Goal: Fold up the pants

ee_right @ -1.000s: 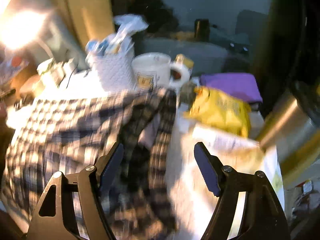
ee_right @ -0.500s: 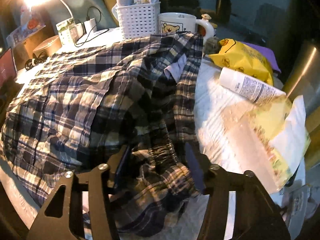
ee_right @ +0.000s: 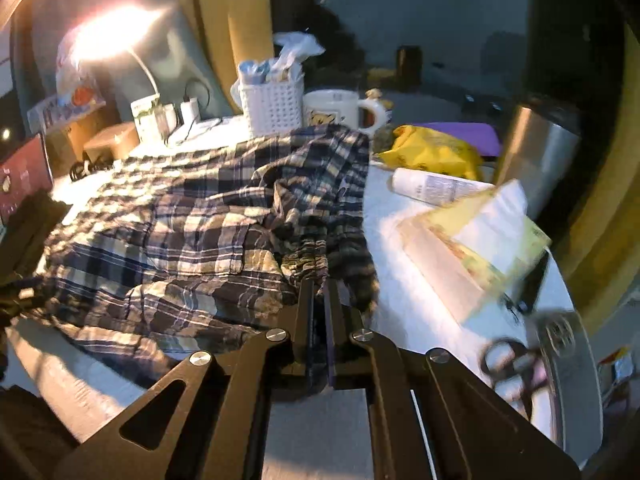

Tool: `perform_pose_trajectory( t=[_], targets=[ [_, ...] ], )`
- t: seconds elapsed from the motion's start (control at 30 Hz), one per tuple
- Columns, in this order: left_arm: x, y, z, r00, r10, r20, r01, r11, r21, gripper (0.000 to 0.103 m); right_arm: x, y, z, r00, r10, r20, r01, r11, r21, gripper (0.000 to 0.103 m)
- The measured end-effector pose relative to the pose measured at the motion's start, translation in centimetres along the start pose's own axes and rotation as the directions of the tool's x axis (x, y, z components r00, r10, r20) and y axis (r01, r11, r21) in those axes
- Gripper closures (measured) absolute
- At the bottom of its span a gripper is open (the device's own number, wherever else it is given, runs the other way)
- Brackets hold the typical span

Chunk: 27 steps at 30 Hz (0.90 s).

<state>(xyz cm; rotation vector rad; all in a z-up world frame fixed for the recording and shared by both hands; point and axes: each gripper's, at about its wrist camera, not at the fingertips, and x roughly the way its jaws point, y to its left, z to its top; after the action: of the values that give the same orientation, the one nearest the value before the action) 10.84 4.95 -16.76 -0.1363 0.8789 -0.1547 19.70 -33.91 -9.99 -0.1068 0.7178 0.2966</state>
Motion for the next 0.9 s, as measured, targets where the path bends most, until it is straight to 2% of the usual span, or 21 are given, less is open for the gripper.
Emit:
perform_pose_trajectory(
  t=[0.1,0.23,0.3,0.4,0.47,0.5,0.53,0.57,0.63,0.73,0.83,0.9],
  targets=[
    [0.6,-0.7,-0.4,0.998,0.056,-0.004,-0.056,0.997,0.054,0.035,-2.0,-1.2,-1.1,0.999,-0.036,0.035,0.034,0.998,0.049,0.101],
    [0.9,-1.4,-0.7,0.994,0.111,0.007,-0.111,0.989,0.095,0.035,-2.6,-3.2,-3.0,0.998,-0.067,0.017,0.065,0.991,0.115,0.101],
    [0.6,-1.3,-0.7,0.994,0.11,0.003,-0.11,0.991,0.081,0.035,-2.7,-3.3,-3.6,0.997,-0.072,0.005,0.071,0.991,0.113,0.101],
    [-1.1,-1.0,-0.9,0.998,0.056,0.034,-0.057,0.997,0.045,0.035,-3.1,-2.6,-3.5,0.999,-0.041,0.031,0.038,0.995,0.087,0.1],
    [-2.4,-0.8,-1.1,0.997,0.019,0.07,-0.02,1.0,0.02,0.035,-3.0,-2.2,-3.1,0.997,-0.06,0.041,0.057,0.997,0.056,0.09],
    [-2.8,-0.7,-1.2,0.996,0.012,0.088,-0.013,1.0,0.011,0.035,-2.8,-2.0,-2.9,0.997,-0.069,0.047,0.067,0.997,0.042,0.064],
    [-3.1,-0.6,-1.3,0.995,0.014,0.1,-0.015,1.0,0.006,0.034,-2.5,-1.8,-2.5,0.996,-0.066,0.057,0.065,0.998,0.028,0.034],
    [-3.2,-0.5,-1.6,0.994,0.022,0.106,-0.022,1.0,0.007,0.034,-2.3,-1.7,-2.3,0.996,-0.055,0.066,0.054,0.998,0.017,0.027],
    [-2.6,-0.2,-1.9,0.995,0.041,0.088,-0.041,0.999,0.003,0.027,-1.1,-1.4,-1.6,0.998,-0.031,0.051,0.031,0.999,-0.007,0.027],
    [-1.3,0.0,-2.2,0.998,0.044,0.05,-0.043,0.999,-0.017,0.025,1.1,-1.1,-1.0,1.0,-0.005,0.029,0.006,1.0,-0.021,0.027],
    [-0.6,-0.6,-2.2,0.995,0.079,0.057,-0.08,0.997,0.013,0.023,3.1,-0.8,-0.5,1.0,0.01,0.004,-0.01,0.999,-0.047,0.027],
    [-0.1,-1.3,-2.0,0.991,0.127,0.046,-0.129,0.99,0.056,0.023,3.9,-0.5,-0.2,1.0,0.029,-0.004,-0.03,0.997,-0.071,0.027]
  ],
)
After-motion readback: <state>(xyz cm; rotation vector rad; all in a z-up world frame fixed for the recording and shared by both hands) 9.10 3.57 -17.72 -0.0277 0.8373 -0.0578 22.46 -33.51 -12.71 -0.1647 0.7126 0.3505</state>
